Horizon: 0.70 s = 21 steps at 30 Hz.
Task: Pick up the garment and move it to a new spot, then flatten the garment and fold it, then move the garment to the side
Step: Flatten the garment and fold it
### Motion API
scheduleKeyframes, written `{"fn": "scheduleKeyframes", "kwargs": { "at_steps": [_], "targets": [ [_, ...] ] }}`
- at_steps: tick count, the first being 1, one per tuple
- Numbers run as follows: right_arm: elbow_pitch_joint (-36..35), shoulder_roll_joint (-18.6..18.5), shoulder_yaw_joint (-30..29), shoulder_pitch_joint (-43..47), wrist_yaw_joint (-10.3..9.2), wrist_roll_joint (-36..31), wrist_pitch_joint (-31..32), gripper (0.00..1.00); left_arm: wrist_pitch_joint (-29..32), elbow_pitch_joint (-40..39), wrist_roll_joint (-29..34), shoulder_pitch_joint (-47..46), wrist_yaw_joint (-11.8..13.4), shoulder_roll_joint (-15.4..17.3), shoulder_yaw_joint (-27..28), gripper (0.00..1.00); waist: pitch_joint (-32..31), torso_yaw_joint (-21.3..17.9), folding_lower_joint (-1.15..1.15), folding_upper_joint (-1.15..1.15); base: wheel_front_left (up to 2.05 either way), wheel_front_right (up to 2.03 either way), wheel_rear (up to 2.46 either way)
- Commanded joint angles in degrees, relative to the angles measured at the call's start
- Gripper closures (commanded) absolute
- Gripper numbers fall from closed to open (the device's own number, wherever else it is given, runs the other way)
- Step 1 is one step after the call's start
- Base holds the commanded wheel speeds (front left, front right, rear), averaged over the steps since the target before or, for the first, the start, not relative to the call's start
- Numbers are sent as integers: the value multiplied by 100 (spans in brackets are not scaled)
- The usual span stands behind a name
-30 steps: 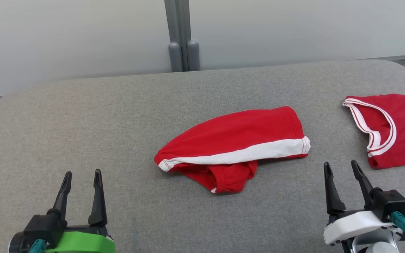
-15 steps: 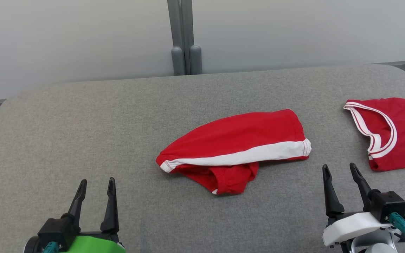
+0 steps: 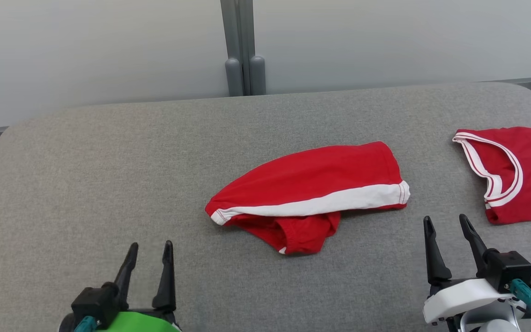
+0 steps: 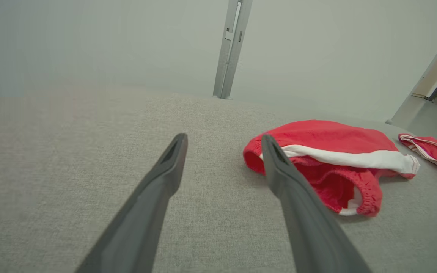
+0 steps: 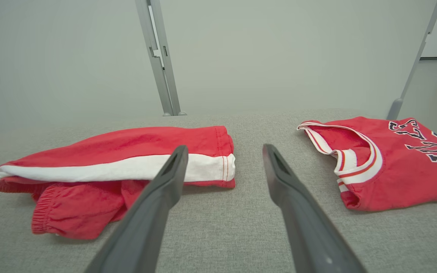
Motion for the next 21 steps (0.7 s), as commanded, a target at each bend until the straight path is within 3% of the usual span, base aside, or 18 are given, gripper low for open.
{"fn": "scheduleKeyframes", "kwargs": {
  "at_steps": [1,11,21],
  "targets": [
    [23,-12,25,27,-11,-10,-15,0,0,115,-156,-157,-23,10,-134,0,8,12,0,0,0,0,0],
    [1048,-150,368,-801,-11,-77,-12,0,0,1470,-1079,-1096,-19,81,-1302,0,321,-90,0,0,0,0,0],
    [2294,-317,574,-2129,-12,589,242,0,0,2436,-2541,-2191,-19,305,-2342,0,710,-174,0,0,0,0,0]
  ]
}}
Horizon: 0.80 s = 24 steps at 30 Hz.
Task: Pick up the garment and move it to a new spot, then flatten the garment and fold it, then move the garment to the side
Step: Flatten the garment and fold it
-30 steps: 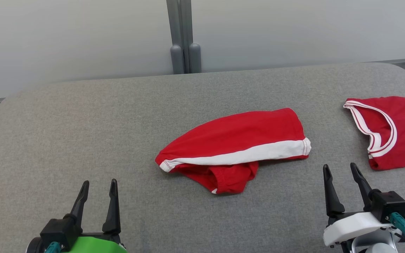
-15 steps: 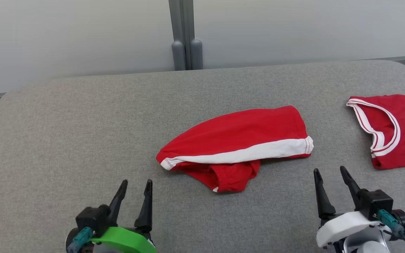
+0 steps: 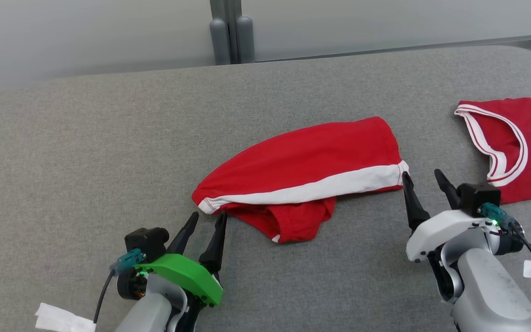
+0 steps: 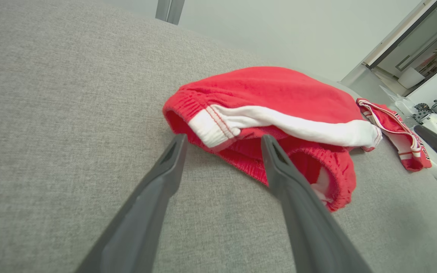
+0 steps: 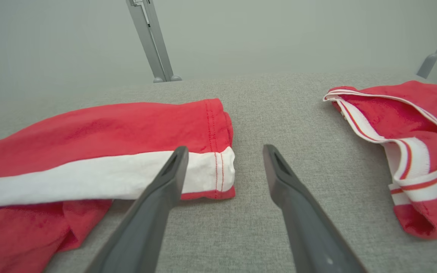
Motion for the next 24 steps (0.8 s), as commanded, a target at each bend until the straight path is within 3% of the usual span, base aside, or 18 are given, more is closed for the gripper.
{"fn": "scheduleKeyframes", "kwargs": {
  "at_steps": [1,12,24],
  "targets": [
    [143,3,17,-155,-11,183,59,0,0,72,-151,-153,-12,91,-59,0,99,-26,0,0,0,0,0],
    [1103,-237,492,-885,-11,1123,523,0,0,402,-782,-543,-12,206,-344,0,236,3,0,0,0,0,0],
    [1326,-654,1456,-1287,-11,2240,923,0,0,327,-1277,-744,-12,432,-787,0,379,88,0,0,0,0,0]
  ]
}}
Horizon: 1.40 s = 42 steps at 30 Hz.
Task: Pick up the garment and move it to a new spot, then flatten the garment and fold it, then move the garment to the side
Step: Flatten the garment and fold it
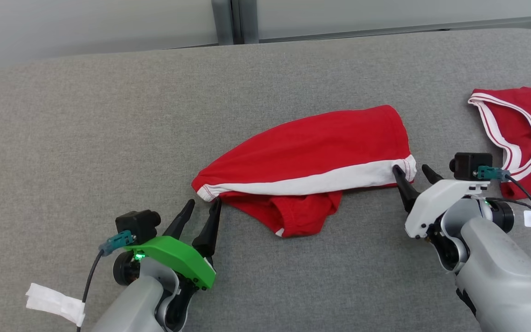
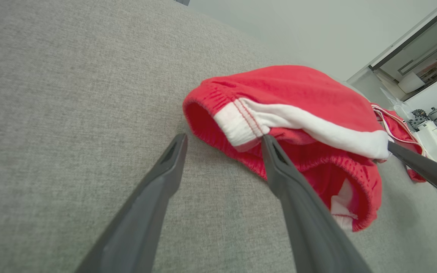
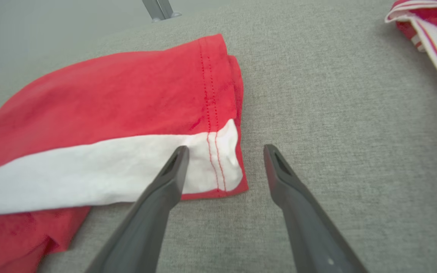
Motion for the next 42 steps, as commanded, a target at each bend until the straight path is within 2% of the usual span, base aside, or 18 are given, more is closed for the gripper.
{"fn": "scheduleKeyframes", "kwargs": {
  "at_steps": [1,3,12,24,25,26,27,28,29,30,31,32,38,42],
  "targets": [
    [-11,-49,131,-70,-10,116,55,0,0,-33,-53,-94,-12,85,-50,0,15,19,0,0,0,0,0],
    [-91,-138,456,-111,-10,357,140,0,0,-159,-218,-110,-12,143,-233,0,24,37,0,0,0,0,0],
    [-206,-386,1126,-175,-10,811,-17,0,0,-437,-747,-294,-12,345,-874,0,14,43,0,0,0,0,0],
    [-121,-519,1716,-395,-10,1169,-212,0,0,-432,-824,-377,-12,431,-772,0,21,56,0,0,0,0,0],
    [-110,-532,1754,-406,-10,1203,-224,0,0,-434,-821,-374,-12,427,-769,4,24,58,0,0,0,0,0],
    [-101,-533,1782,-417,-10,1223,-240,0,0,-433,-819,-374,-12,420,-770,12,27,58,0,0,0,0,0],
    [-85,-532,1820,-437,-10,1248,-257,4,0,-428,-818,-378,-12,409,-777,25,30,57,0,0,0,0,0],
    [-76,-534,1848,-459,-10,1264,-263,16,0,-420,-818,-383,-12,398,-788,43,32,56,0,0,0,0,0],
    [-61,-541,1884,-484,-10,1294,-265,39,0,-395,-822,-389,-12,389,-804,57,35,54,0,0,0,0,0],
    [-47,-547,1910,-501,-10,1311,-275,62,0,-371,-817,-402,-12,385,-815,82,38,52,0,0,0,0,0],
    [-25,-557,1947,-520,-10,1319,-280,97,0,-342,-804,-427,-12,380,-815,100,40,51,0,0,0,0,0],
    [-31,-567,1988,-542,-10,1290,-335,100,0,-340,-783,-448,-12,366,-819,100,42,50,0,0,0,0,0],
    [-131,-617,2043,-661,-10,1373,-754,100,0,-423,-498,-478,-12,264,-516,100,22,43,0,0,0,0,0],
    [-403,-756,1919,-748,-10,1410,-1013,100,-1,-726,-329,-419,-12,314,-280,100,-21,29,0,0,0,0,0]
  ]
}}
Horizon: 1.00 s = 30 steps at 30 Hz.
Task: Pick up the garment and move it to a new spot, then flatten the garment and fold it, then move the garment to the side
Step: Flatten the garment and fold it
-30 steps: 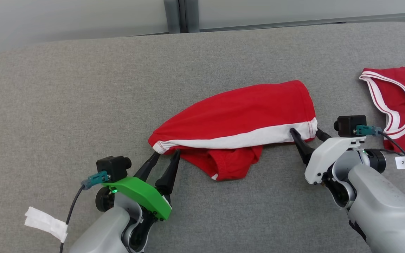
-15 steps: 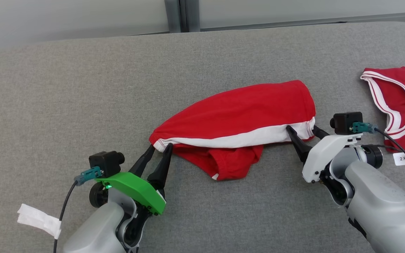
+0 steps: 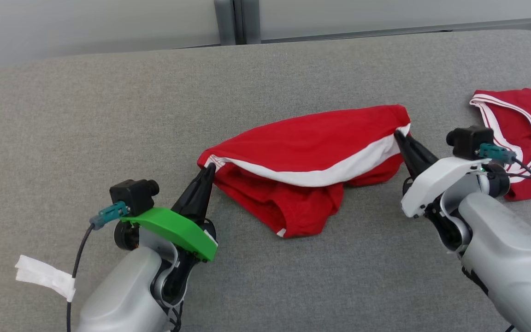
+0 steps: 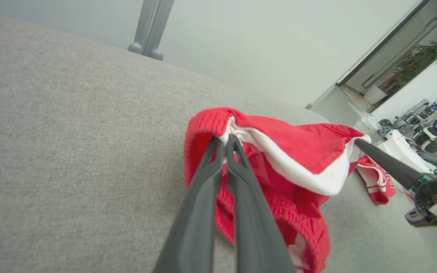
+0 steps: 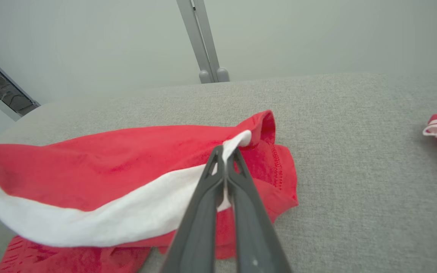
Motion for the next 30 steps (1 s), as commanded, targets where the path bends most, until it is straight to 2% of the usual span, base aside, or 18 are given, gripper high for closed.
{"fn": "scheduleKeyframes", "kwargs": {
  "at_steps": [1,8,13,15,18,21,23,27,30],
  "targets": [
    [-149,-113,-89,-110,-10,1,-88,100,0,-165,70,17,-12,50,116,100,-18,-8,0,0,0,0,0],
    [-1151,-488,-714,-321,-10,-224,-185,100,0,-1148,92,-456,-12,264,379,100,62,-78,0,0,0,0,0],
    [-1985,-470,-1177,-803,-9,105,-61,100,204,-1543,-292,-1384,-12,558,267,100,420,-290,0,0,0,0,0],
    [-2090,-353,-1311,-1167,-9,231,97,100,362,-1575,-441,-1797,-12,650,327,100,672,-421,0,0,0,0,0],
    [-1868,-116,-1530,-1798,-8,111,117,100,434,-1426,-606,-2424,-12,756,498,100,1039,-600,0,0,0,0,0],
    [-1585,191,-1811,-2432,-7,-209,-51,100,218,-1220,-506,-2972,-12,824,809,100,1283,-738,0,0,0,0,0],
    [-1536,371,-2102,-2781,-7,-527,-148,100,76,-1173,-478,-3257,-12,722,1063,100,1377,-771,0,0,0,0,0],
    [-2269,793,-3075,-3033,-8,-1226,-176,100,-9,-1639,-331,-3496,-12,549,1679,100,1415,-735,0,0,0,0,0],
    [-3056,1044,-3535,-2752,-8,-1665,-176,100,-2,-2218,-83,-3146,-11,271,2228,100,1315,-653,0,0,0,0,0]
  ]
}}
